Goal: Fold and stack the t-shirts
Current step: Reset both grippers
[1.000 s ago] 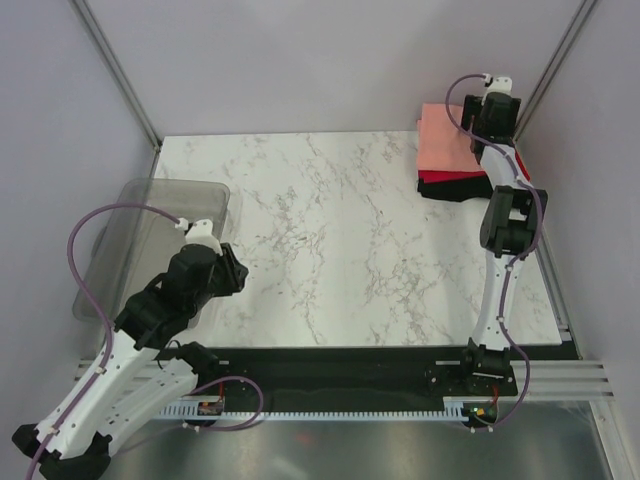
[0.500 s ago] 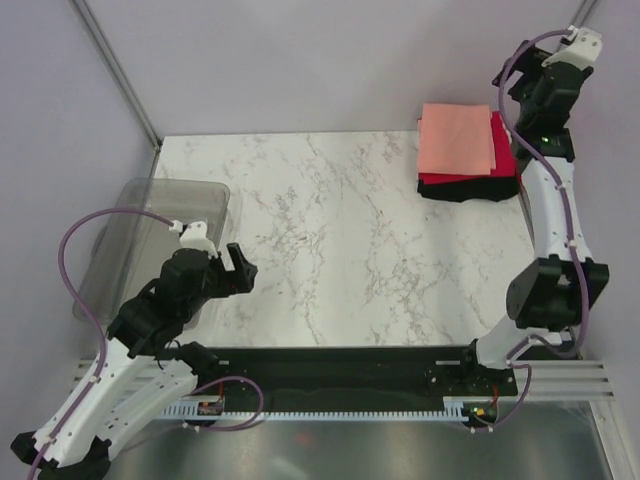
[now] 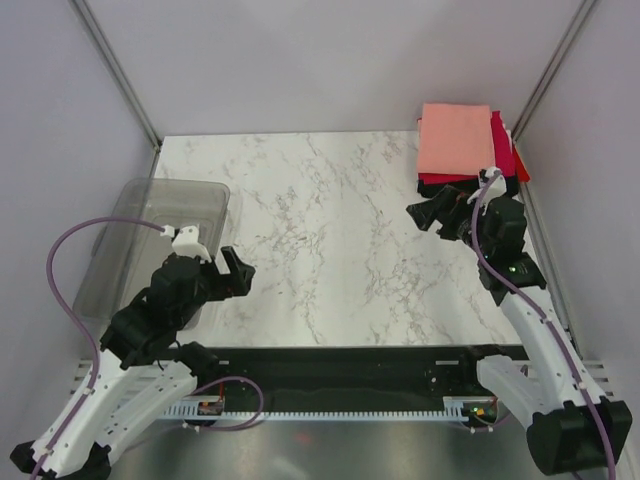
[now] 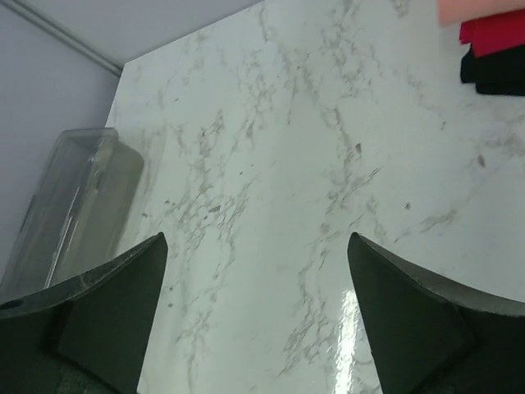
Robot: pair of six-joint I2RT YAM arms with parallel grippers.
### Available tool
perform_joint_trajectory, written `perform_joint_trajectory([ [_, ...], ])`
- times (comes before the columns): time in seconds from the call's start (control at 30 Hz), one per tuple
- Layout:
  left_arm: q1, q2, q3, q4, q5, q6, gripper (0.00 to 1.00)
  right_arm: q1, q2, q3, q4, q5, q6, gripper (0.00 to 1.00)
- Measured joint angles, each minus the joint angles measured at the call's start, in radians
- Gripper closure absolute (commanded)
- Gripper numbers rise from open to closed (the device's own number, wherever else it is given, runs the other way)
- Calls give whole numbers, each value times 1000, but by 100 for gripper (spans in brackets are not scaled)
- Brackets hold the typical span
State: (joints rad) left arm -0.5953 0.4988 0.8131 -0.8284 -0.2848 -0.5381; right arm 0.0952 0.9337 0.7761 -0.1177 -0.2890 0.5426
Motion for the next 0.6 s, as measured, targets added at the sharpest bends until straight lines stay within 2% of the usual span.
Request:
perform_joint_trajectory([
  [0.33, 0, 22, -2, 0, 2, 0, 0, 32, -372, -153, -265, 13, 93, 2],
  [0.6, 0, 37, -2, 0, 2, 0, 1, 32, -422, -181, -346, 36, 126, 2],
])
